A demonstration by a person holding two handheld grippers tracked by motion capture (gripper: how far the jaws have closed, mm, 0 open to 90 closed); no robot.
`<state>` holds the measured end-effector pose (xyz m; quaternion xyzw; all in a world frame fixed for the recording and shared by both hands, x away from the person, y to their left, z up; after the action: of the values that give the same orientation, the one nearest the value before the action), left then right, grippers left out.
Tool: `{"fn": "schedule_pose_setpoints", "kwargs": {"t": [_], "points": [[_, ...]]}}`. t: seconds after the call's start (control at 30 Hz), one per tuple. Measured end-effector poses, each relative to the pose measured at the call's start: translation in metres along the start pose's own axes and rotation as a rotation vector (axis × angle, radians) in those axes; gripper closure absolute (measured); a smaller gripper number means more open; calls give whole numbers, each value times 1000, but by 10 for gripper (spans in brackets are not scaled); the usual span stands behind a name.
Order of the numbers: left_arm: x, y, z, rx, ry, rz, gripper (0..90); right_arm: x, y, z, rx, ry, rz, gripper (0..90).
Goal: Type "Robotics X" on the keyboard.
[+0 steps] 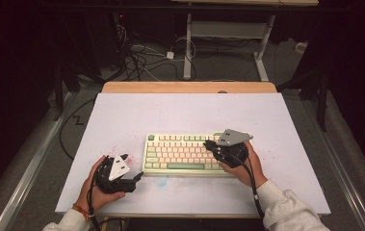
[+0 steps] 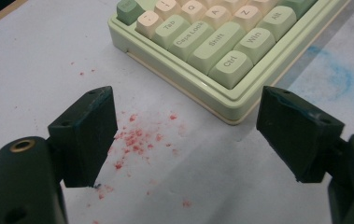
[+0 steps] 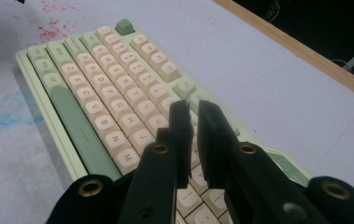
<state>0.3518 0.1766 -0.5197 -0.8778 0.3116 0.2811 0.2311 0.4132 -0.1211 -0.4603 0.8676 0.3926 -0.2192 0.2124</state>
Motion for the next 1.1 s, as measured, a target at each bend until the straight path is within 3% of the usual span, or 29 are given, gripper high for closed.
{"fn": "schedule_pose_setpoints", "kwargs": {"t": [0.17,0.23,0.3,0.53,0.83,0.97,1.07,1.1], "points": [[1,0,1,2,-8,-4,203,-12,1,1,1,39,10,682],[2,0,1,2,-10,-5,207,-18,2,2,8,52,35,619],[1,0,1,2,-12,-4,209,-23,2,4,4,66,20,573],[0,1,-2,-2,-3,-3,219,-41,4,15,-1,101,89,344],[-4,3,-7,-36,18,28,210,-60,8,39,11,97,177,246],[-5,5,-10,-55,11,47,213,-65,8,47,20,95,182,236],[-5,6,-12,-58,-2,52,242,-71,9,55,25,86,204,236],[-5,7,-13,-57,3,60,309,-72,9,58,29,78,205,236]]}}
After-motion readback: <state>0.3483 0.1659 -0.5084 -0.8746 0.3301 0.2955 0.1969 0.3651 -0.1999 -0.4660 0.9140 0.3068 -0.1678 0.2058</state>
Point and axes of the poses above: each handheld gripper's, and its own axes: x roughly forward along the jaws, z roughly out of its underside, y roughly to its right, the point moved 7 cm from there along x, roughly forward along the jaws
